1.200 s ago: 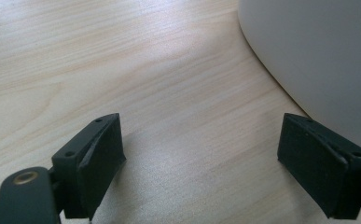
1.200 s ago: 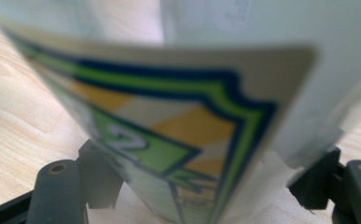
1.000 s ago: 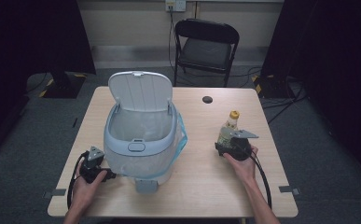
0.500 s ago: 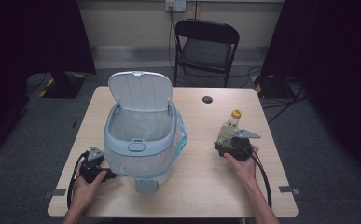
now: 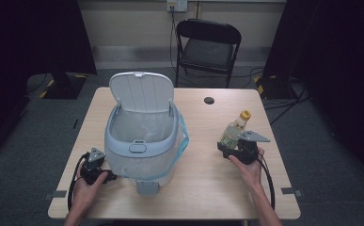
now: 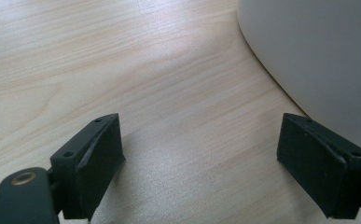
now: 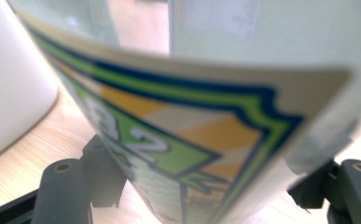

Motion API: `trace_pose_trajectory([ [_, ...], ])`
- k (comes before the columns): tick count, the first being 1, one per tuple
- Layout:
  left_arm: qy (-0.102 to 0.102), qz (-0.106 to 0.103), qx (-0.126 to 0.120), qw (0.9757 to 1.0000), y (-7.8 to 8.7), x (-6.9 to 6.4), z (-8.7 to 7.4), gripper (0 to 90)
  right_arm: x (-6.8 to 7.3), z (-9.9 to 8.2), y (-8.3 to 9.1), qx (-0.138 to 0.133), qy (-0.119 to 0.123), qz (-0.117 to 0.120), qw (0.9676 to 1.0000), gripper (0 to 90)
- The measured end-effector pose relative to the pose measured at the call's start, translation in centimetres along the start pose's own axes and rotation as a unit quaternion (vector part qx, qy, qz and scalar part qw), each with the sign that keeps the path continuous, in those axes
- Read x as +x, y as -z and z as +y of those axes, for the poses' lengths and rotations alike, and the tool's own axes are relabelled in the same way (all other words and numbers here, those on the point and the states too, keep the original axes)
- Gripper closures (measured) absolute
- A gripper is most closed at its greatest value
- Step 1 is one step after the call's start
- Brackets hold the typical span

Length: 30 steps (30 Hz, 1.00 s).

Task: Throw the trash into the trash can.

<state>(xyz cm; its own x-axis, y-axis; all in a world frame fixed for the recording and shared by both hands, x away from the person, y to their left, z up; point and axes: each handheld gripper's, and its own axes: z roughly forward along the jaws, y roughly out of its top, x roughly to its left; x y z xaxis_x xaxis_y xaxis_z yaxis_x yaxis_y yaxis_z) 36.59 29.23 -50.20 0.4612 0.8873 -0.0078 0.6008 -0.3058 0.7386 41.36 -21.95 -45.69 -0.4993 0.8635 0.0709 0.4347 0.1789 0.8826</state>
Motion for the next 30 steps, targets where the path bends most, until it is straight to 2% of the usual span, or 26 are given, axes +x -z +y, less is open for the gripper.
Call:
trace_pose_trajectory([
  [3,-0.002,-0.001,0.002,1.0,0.0,0.0,0.0,13.6,0.1,0.5,0.5,-0.015,-0.004,0.002,0.9999,27.6],
  [7,0.0,-0.001,0.0,1.0,0.0,0.0,0.0,13.5,0.6,1.3,1.1,-0.029,-0.011,0.018,0.9994,27.6],
  [11,0.0,-0.001,-0.001,1.0,0.0,0.0,0.0,13.5,1.3,2.0,1.7,-0.032,-0.008,0.027,0.9991,27.6],
  [20,0.0,-0.001,0.0,1.0,0.0,0.0,0.0,13.5,3.0,3.6,2.6,-0.043,0.015,0.049,0.9977,27.6],
  [28,0.0,-0.001,0.0,1.0,0.0,0.0,0.0,13.5,4.6,5.4,3.7,-0.063,0.019,0.078,0.9948,27.6],
  [30,0.0,-0.001,0.0,1.0,0.0,0.0,0.0,13.5,4.9,5.8,4.0,-0.065,0.012,0.084,0.9943,27.6],
])
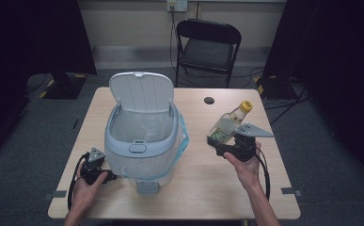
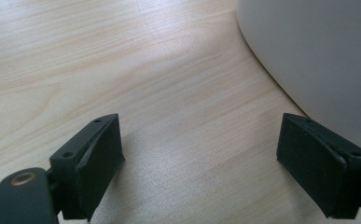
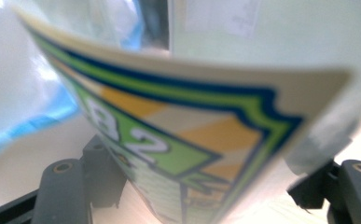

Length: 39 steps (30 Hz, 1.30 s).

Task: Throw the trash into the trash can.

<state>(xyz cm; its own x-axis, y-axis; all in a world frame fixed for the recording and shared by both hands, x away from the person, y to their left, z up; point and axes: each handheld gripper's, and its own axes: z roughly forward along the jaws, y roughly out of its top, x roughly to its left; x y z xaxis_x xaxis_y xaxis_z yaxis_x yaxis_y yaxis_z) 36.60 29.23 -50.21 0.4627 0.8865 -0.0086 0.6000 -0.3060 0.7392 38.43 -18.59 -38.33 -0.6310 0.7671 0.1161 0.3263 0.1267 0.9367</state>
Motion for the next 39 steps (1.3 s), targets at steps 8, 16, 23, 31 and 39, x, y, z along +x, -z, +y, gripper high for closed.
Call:
trace_pose_trajectory([
  [8,-0.002,0.002,0.002,1.0,-0.1,0.0,0.1,12.3,1.1,2.4,1.0,-0.023,0.018,0.006,0.9996,27.6],
  [16,-0.002,0.003,0.002,1.0,-0.1,0.0,0.1,12.3,1.7,4.3,1.4,-0.048,0.019,0.022,0.9984,27.6],
  [23,-0.002,0.003,0.002,1.0,-0.1,0.0,0.1,12.3,2.4,5.9,1.5,-0.063,0.027,0.028,0.9972,27.6],
  [31,-0.002,0.002,0.002,1.0,-0.1,0.0,0.1,12.3,3.1,7.5,1.6,-0.079,0.035,0.038,0.9955,27.6],
  [39,-0.002,0.003,0.002,1.0,-0.1,0.0,0.1,12.3,4.1,8.8,1.8,-0.092,0.04,0.052,0.9935,27.6],
])
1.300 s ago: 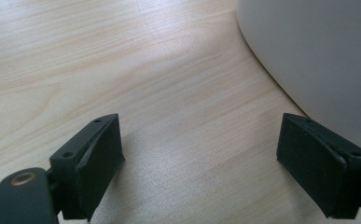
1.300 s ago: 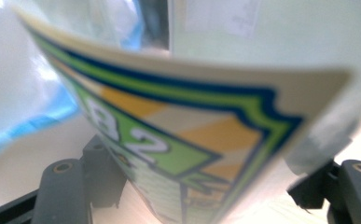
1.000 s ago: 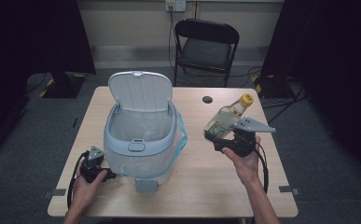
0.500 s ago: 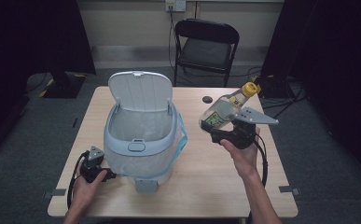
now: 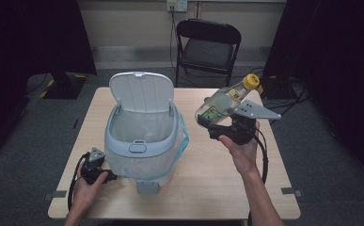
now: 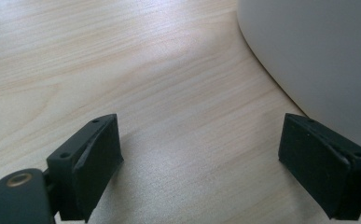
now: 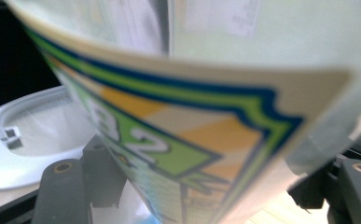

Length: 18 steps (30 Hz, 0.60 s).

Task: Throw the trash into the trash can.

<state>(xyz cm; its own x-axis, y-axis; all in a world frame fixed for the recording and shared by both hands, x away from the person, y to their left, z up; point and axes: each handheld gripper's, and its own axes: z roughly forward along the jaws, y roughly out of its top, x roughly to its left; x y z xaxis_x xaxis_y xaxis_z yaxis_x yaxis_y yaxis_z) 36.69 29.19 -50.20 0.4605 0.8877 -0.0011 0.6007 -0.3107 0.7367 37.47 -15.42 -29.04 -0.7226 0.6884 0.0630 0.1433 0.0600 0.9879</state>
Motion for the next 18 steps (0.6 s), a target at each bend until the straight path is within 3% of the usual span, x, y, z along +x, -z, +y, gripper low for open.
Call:
trace_pose_trajectory([
  [18,0.0,-0.001,0.0,1.0,0.0,0.0,0.0,12.3,2.2,2.6,-1.2,-0.02,0.007,0.049,0.9986,27.6],
])
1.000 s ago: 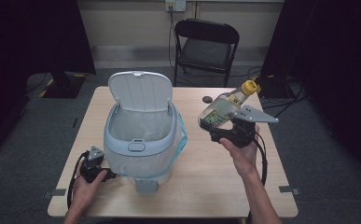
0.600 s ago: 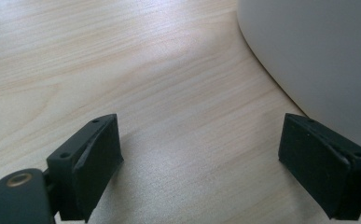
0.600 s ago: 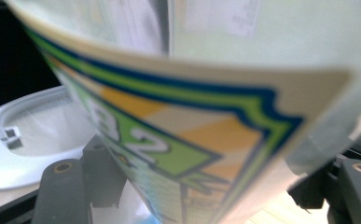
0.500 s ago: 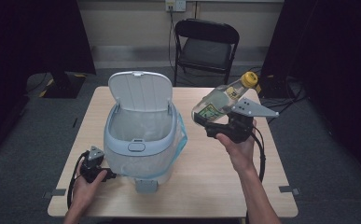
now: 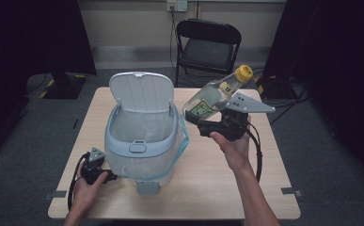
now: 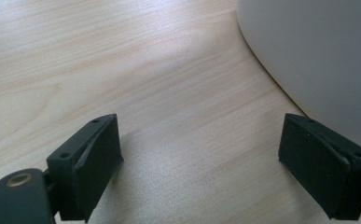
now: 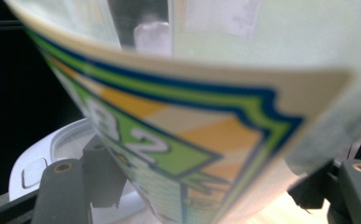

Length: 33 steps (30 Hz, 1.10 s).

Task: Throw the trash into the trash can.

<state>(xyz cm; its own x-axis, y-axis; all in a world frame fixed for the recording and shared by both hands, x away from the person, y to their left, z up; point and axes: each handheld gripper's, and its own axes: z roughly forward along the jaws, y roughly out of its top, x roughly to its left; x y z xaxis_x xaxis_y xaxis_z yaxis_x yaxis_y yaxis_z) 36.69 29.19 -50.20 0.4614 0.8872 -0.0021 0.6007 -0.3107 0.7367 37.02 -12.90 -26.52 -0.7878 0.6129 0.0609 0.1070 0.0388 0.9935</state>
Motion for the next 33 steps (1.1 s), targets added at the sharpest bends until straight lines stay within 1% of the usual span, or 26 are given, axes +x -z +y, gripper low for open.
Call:
trace_pose_trajectory([
  [2,0.0,0.0,0.0,1.0,0.0,0.0,0.0,12.3,0.2,0.4,-0.2,0.0,0.006,0.0,1.0,27.6],
  [3,0.0,0.0,0.0,1.0,0.0,0.0,0.0,12.3,0.4,0.5,-0.4,-0.002,0.002,0.001,1.0,27.6],
  [4,0.0,0.0,0.0,1.0,0.0,0.0,0.0,12.3,0.4,0.6,-0.5,-0.004,0.003,0.003,1.0,27.6],
  [5,0.0,0.0,0.0,1.0,0.0,0.0,0.0,12.3,0.5,0.7,-0.6,-0.005,0.0,0.008,1.0,27.6],
  [10,0.0,0.0,0.0,1.0,0.0,0.0,0.0,12.3,1.1,1.3,-1.3,-0.008,0.003,0.024,0.9997,27.6],
  [11,0.0,0.0,0.0,1.0,0.0,0.0,0.0,12.3,1.3,1.4,-1.5,-0.007,0.008,0.027,0.9996,27.6],
  [13,0.0,0.0,0.0,1.0,0.0,0.0,0.0,12.3,1.6,1.7,-1.9,-0.008,0.007,0.033,0.9994,27.6],
  [21,0.0,0.0,0.0,1.0,0.0,0.0,0.0,12.3,2.6,2.5,-3.5,-0.004,0.018,0.057,0.9982,27.6],
  [26,0.0,0.0,0.0,1.0,0.0,0.0,0.0,12.3,3.1,2.6,-4.5,0.001,0.018,0.072,0.9972,27.6],
  [33,0.0,0.0,0.0,1.0,0.0,0.0,0.0,12.3,3.8,2.4,-6.2,0.017,0.022,0.093,0.9953,27.6],
])
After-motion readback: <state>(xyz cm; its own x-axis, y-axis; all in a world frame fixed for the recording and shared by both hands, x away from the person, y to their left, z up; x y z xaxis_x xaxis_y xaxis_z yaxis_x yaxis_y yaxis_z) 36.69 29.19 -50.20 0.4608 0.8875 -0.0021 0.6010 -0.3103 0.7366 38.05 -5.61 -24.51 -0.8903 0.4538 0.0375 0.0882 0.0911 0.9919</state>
